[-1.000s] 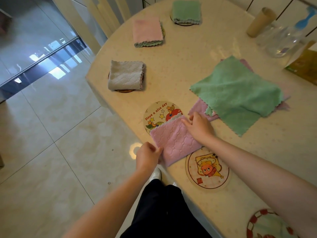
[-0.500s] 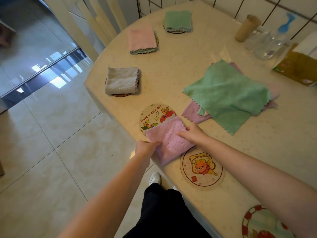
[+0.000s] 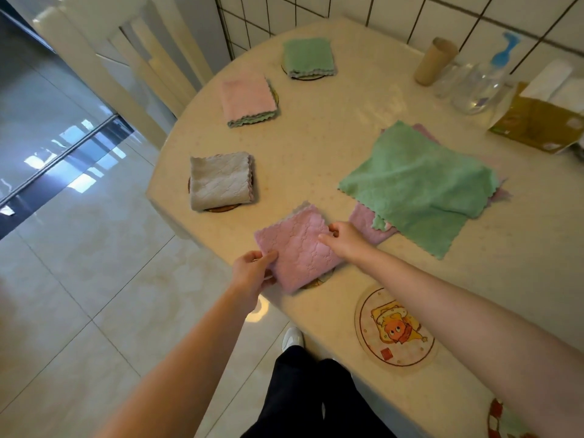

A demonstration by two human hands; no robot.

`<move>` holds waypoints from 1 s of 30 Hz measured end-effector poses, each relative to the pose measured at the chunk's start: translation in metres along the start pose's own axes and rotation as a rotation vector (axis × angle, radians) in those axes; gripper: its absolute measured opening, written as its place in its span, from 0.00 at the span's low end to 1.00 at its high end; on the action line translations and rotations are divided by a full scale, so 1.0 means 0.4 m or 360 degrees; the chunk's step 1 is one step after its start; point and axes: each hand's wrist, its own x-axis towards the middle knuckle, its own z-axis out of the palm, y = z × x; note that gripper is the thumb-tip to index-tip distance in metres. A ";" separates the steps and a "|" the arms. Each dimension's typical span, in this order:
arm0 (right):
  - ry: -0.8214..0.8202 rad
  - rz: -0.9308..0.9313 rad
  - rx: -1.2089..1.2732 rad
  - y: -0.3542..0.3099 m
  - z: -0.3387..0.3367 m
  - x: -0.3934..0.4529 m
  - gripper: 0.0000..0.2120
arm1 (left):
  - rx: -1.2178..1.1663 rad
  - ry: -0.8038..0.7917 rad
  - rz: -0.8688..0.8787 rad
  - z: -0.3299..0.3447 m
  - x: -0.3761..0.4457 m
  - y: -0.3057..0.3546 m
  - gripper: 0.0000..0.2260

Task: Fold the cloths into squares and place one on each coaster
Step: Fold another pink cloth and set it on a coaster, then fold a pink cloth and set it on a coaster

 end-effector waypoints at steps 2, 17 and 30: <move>0.0033 0.0048 -0.0075 -0.003 0.010 0.021 0.22 | 0.0097 0.0016 -0.0028 -0.009 0.029 0.009 0.07; 0.0303 0.0089 -0.0355 0.016 -0.007 0.019 0.11 | 0.1559 0.0396 0.0684 -0.024 0.068 0.048 0.25; 0.0608 -0.0089 -0.0648 0.285 -0.277 -0.074 0.04 | 0.2130 -0.0124 0.1775 0.320 0.010 0.072 0.21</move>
